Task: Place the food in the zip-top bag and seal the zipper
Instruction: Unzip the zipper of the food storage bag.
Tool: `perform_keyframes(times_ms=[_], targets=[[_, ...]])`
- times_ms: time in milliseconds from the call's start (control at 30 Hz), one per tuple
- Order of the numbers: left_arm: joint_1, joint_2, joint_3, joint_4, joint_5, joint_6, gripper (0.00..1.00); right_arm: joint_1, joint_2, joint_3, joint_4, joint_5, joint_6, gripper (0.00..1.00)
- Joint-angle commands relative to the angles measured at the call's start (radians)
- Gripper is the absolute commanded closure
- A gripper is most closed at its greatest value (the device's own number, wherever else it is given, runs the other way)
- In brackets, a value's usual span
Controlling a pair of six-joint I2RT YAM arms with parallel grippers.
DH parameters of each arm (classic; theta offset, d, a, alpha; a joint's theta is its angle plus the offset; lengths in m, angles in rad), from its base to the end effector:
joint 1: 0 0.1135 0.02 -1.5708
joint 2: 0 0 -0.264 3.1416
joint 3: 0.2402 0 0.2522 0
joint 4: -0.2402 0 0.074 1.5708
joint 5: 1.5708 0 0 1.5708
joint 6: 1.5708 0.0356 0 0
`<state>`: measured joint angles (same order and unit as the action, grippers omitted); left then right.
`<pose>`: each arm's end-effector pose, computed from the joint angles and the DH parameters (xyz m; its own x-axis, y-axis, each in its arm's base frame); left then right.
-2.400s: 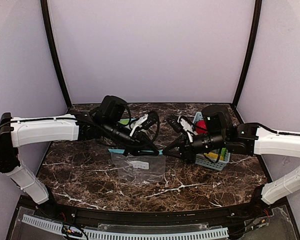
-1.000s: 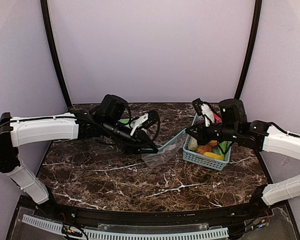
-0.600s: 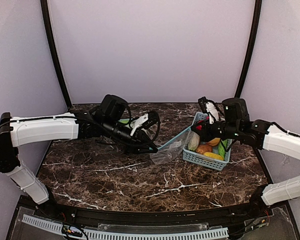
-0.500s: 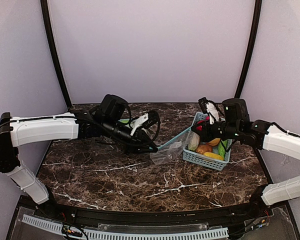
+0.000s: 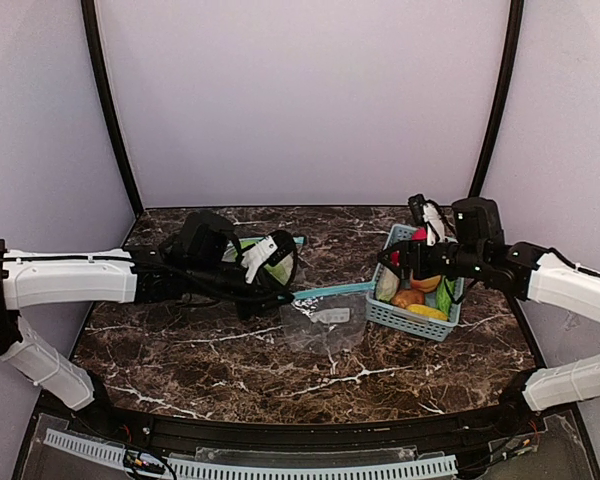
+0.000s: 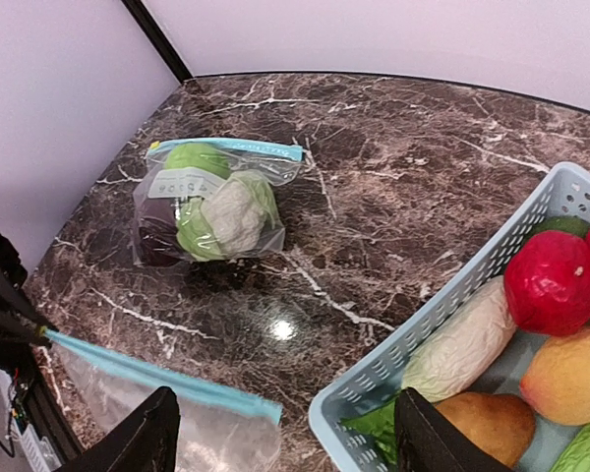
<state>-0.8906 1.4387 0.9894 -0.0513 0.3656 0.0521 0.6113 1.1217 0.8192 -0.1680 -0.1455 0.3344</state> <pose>0.1952 -0.2615 0.2714 -0.2534 0.3905 -0.8850 0.9378 0.3236 -0.1257 0.2054 0.1503 0.2861 -0.5718 -0.0042 -0.8204 -0.5145 0.7807 0.3546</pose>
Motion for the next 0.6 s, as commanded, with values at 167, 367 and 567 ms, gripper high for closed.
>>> perform_keyframes(times_ms=[167,367,567], targets=[[-0.054,-0.146,-0.147,0.199,-0.399,-0.099,0.99,0.119,-0.020,-0.069,0.161,-0.058,0.350,0.31],[-0.114,-0.161,-0.207,0.248,-0.545,-0.091,0.99,0.230,0.097,-0.076,0.362,-0.037,0.535,0.33],[-0.137,-0.116,-0.195,0.240,-0.527,-0.110,0.99,0.290,0.251,0.017,0.430,-0.048,0.562,0.34]])
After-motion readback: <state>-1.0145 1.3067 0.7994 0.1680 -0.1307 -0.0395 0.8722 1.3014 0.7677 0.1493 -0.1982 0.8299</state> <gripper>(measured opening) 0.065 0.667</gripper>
